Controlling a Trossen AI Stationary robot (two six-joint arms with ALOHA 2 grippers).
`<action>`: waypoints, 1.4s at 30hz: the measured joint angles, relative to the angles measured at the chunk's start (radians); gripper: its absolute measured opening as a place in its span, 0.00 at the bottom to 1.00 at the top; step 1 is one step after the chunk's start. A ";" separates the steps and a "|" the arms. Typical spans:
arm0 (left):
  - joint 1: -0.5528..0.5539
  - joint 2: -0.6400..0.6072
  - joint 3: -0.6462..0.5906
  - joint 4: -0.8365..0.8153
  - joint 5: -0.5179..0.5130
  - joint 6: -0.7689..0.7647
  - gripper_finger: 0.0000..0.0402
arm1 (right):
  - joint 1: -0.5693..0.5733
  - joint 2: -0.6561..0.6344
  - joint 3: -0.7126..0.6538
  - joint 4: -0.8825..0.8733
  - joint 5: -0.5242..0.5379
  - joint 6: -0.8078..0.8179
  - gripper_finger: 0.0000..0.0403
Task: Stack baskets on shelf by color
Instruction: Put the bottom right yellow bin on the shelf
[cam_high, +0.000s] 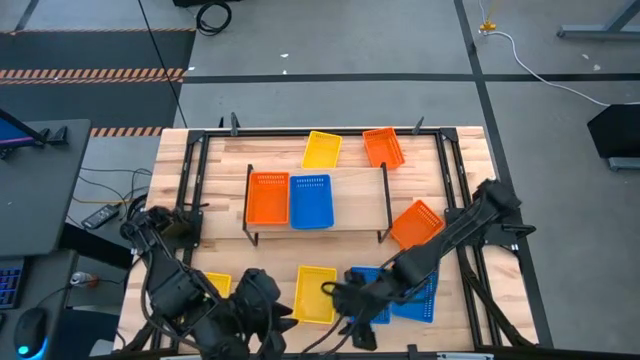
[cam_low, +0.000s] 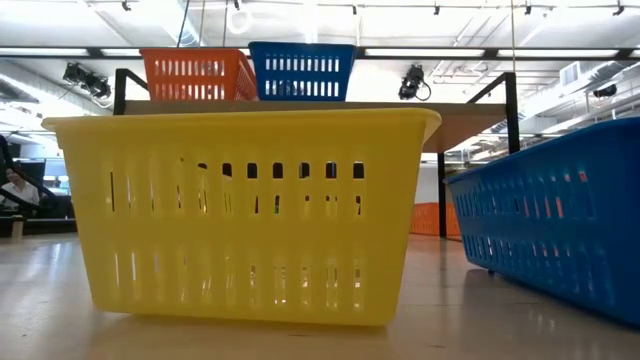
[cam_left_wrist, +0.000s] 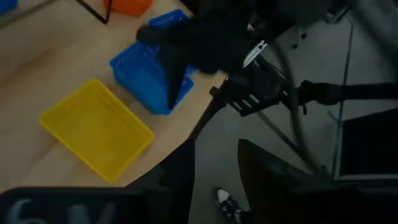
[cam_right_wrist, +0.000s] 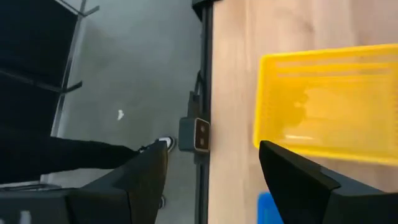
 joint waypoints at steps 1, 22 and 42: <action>-0.004 0.000 0.000 0.005 -0.007 -0.017 0.32 | 0.000 0.023 0.000 0.031 -0.002 -0.020 0.64; 0.001 0.000 0.000 0.357 -0.033 0.134 0.31 | -0.068 0.286 0.000 0.177 0.023 -0.068 0.64; 0.018 0.000 0.000 0.327 -0.033 0.290 0.31 | -0.078 0.275 -0.008 -0.005 0.010 -0.080 0.03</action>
